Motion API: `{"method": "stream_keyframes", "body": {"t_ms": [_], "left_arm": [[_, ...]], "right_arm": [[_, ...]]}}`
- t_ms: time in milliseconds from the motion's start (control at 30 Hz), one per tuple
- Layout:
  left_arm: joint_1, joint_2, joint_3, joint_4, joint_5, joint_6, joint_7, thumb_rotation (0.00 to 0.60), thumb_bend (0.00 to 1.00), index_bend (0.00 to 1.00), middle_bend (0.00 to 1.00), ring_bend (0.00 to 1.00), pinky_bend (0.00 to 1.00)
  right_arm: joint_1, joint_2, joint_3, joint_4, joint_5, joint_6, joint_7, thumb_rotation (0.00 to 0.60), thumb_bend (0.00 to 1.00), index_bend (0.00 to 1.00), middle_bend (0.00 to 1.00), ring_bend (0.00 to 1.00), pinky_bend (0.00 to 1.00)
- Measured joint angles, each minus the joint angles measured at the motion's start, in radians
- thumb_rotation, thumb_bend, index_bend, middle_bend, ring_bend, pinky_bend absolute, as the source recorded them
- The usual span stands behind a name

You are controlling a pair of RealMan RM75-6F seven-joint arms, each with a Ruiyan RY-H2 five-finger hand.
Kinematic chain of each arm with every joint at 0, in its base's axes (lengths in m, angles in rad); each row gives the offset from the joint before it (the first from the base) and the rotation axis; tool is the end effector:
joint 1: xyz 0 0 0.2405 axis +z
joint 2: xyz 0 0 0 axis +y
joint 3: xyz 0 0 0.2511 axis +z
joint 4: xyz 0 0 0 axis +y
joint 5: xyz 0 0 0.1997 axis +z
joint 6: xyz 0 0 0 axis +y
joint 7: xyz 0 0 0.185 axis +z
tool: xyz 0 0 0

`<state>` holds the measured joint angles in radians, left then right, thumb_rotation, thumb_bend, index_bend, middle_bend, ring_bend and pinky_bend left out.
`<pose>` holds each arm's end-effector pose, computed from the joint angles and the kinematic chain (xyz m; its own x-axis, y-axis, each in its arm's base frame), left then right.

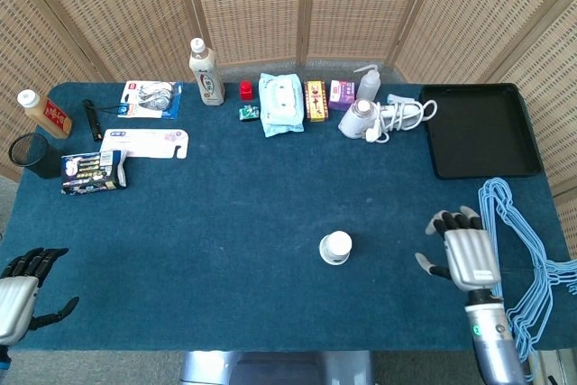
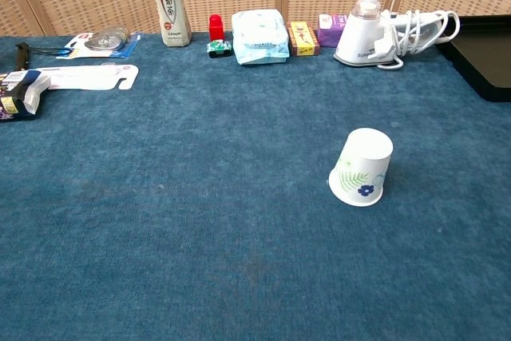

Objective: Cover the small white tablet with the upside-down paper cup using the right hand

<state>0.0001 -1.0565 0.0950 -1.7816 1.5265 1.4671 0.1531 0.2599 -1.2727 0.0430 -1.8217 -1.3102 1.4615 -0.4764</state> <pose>-0.2999 0.1625 0.1433 0.4275 0.2026 0.8810 0.8961 0.0335 -0.4426 -0.2374 -0.2568 0.1043 0.4900 -0.0460 0.8705 -0.8717 -0.0350 0.4888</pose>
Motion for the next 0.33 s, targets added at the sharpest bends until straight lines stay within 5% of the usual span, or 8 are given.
{"method": "stream_keyframes", "body": {"t_ms": [333], "left_arm": [[0.014,0.005,0.005,-0.018,0.027,0.02,0.005,0.348,0.25,0.16,0.21,0.14,0.16]], "right_arm": [[-0.099,0.033,-0.034,0.006,-0.032,0.089,0.037,0.447,0.29,0.45,0.34,0.32,0.16]]}}
